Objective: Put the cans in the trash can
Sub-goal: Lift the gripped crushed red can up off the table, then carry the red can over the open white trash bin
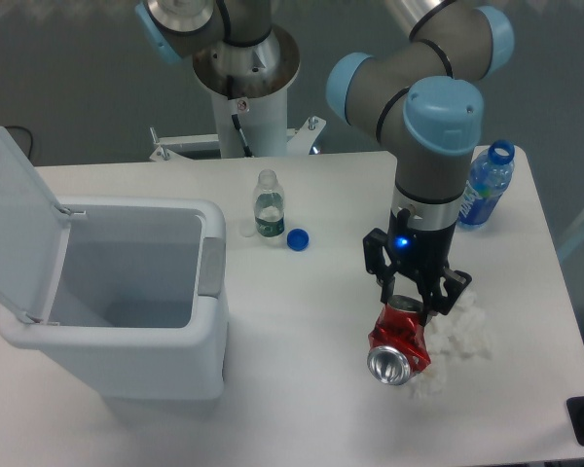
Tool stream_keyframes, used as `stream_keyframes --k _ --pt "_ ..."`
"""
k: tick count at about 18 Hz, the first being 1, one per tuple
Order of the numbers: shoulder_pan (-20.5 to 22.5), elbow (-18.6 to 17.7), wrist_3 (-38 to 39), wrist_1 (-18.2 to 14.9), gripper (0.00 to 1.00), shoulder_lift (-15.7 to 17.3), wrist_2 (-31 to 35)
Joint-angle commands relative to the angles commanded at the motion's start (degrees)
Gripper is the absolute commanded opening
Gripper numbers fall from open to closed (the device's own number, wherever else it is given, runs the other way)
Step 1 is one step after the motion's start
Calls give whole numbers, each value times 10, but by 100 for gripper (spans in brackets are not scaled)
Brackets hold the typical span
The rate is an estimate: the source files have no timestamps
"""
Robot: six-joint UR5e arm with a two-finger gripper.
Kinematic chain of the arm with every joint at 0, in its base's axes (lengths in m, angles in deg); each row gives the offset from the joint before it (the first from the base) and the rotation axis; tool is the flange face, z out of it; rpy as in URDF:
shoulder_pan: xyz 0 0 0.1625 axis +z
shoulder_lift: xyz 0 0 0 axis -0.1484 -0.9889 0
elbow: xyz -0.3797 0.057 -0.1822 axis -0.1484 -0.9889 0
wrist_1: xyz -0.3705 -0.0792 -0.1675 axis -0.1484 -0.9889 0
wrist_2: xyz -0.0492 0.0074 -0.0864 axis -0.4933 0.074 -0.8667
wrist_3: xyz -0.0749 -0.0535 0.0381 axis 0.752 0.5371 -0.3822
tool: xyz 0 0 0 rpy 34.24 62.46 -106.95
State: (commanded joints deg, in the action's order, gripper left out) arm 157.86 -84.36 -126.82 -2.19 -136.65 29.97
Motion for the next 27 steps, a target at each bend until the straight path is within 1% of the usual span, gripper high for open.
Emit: stream_keyframes --k 5,7,10,11,13,15,17,20,23,27 --pt "1 4 5 1 31 1 -7" --pt "2 4 22 1 31 2 -9" --pt "4 4 54 0 31 25 -32" --pt "4 5 71 0 31 26 -39" --pt "4 10 115 0 31 32 -55" --pt "5 17 167 1 32 40 -84" --pt "4 17 208 2 33 51 -89" --pt "-3 17 235 2 33 68 -95" --pt "-7 11 286 2 33 89 -116" --pt "-40 1 328 0 35 122 -125"
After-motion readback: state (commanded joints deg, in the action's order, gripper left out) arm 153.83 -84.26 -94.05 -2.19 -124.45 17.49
